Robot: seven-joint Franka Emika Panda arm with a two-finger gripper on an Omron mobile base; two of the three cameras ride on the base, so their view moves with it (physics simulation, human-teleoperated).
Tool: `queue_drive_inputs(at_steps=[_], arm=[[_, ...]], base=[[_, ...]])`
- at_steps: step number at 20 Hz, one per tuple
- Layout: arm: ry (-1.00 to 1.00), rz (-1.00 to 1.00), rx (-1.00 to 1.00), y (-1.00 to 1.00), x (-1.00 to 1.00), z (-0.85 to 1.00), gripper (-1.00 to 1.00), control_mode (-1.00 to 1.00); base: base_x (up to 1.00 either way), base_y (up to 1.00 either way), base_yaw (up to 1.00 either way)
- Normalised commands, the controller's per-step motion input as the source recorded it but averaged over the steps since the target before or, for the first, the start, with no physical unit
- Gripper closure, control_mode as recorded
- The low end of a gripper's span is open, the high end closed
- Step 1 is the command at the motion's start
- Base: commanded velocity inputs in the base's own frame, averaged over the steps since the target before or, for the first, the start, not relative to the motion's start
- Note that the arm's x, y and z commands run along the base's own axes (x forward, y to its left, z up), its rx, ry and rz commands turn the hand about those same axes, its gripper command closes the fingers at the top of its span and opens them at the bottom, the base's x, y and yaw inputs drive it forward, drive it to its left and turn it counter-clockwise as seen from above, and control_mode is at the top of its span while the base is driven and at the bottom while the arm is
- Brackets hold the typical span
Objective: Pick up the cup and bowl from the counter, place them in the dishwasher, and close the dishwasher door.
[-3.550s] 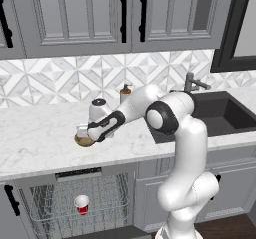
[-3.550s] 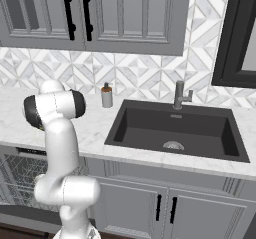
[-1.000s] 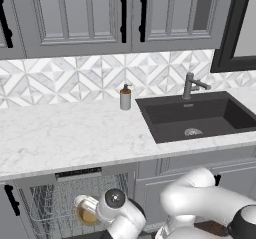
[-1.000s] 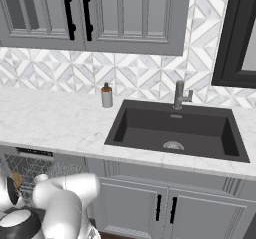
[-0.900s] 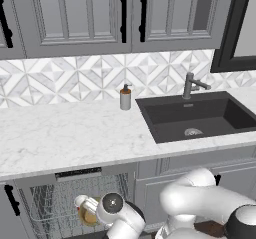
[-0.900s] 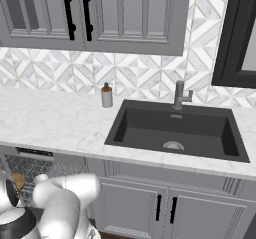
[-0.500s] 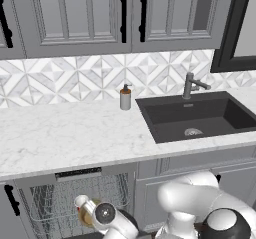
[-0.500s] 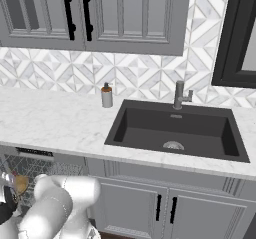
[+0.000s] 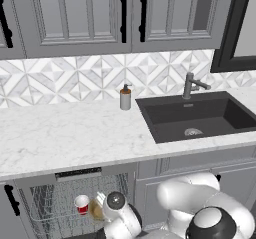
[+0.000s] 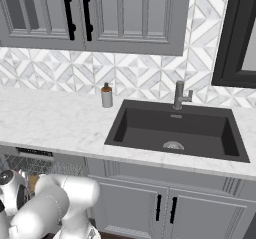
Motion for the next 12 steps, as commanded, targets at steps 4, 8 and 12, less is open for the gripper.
queue_drive_inputs(at_steps=[4,8,12], arm=[[0.0,-0.06,0.01,-0.15,0.37,-0.42,1.0,-1.0],[0.02,-0.06,0.0,-0.19,0.47,-0.41,1.0,-1.0],[0.01,-0.09,0.0,-0.18,0.32,-0.17,1.0,-1.0]], base=[[0.0,0.0,0.0],[0.0,0.0,0.0],[0.0,0.0,0.0]])
